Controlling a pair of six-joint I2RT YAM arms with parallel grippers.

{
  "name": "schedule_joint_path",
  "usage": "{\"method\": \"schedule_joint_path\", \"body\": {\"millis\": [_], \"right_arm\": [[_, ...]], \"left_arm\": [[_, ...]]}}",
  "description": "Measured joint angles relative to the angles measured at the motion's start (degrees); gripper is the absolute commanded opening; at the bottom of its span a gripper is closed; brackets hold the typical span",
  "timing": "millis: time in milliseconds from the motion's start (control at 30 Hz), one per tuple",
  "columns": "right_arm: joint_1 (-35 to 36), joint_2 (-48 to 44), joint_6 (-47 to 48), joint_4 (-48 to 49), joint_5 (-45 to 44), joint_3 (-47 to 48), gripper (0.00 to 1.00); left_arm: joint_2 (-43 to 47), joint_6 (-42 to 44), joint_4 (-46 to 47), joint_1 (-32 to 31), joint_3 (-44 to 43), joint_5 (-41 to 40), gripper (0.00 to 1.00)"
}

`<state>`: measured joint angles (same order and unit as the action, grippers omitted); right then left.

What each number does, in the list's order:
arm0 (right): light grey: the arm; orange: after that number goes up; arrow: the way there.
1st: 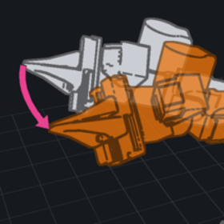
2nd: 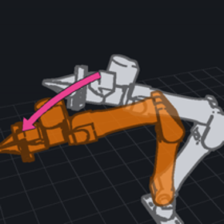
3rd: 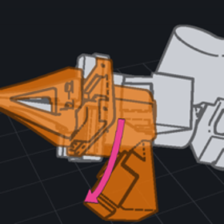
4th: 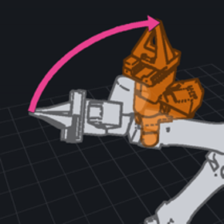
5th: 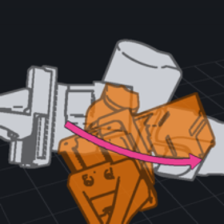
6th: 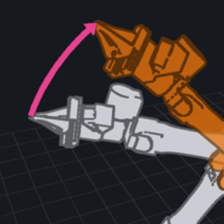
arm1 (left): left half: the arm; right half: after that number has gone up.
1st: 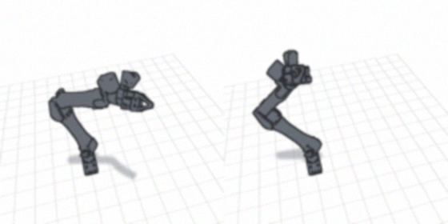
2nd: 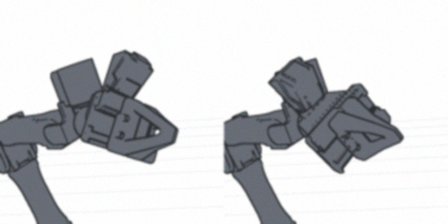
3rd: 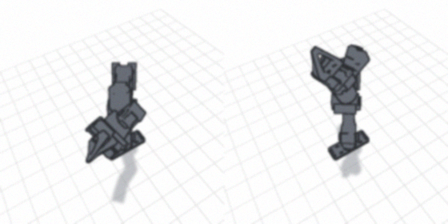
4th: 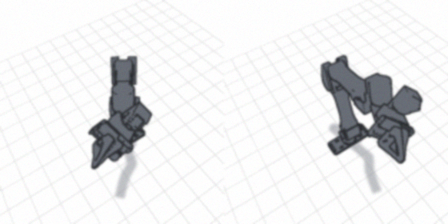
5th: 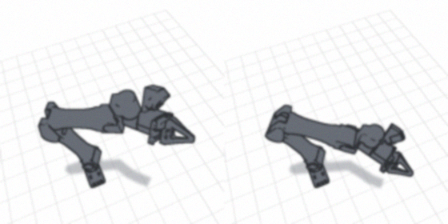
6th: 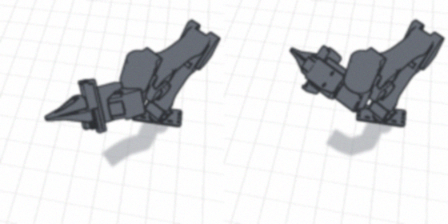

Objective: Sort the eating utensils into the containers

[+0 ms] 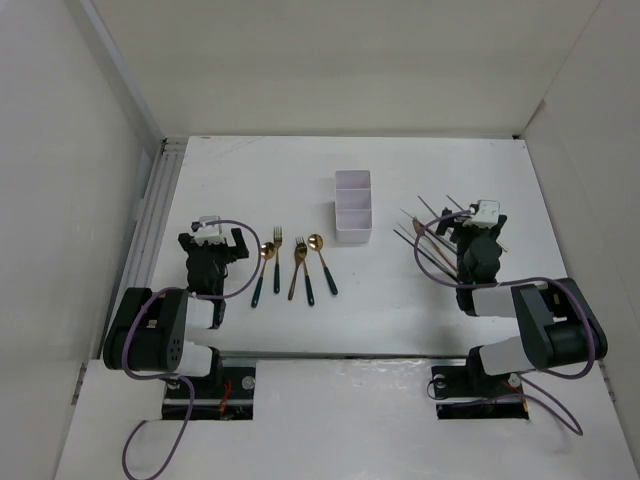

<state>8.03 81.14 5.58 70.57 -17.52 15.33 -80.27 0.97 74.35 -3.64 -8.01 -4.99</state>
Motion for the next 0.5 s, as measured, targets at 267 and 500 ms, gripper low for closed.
{"method": "schedule_joint_path", "body": {"millis": [267, 500], "right_arm": [[1.1, -5.2, -1.3, -13.2, -5.3, 4.8, 1.00], [1.6, -9.1, 8.1, -40.3, -7.1, 37.8, 1.00]], "left_arm": [[0.3, 0.2, -0.2, 0.1, 0.0, 1.0, 1.00], [11.4, 10.3, -30.1, 0.4, -21.6, 11.3, 1.00]]}}
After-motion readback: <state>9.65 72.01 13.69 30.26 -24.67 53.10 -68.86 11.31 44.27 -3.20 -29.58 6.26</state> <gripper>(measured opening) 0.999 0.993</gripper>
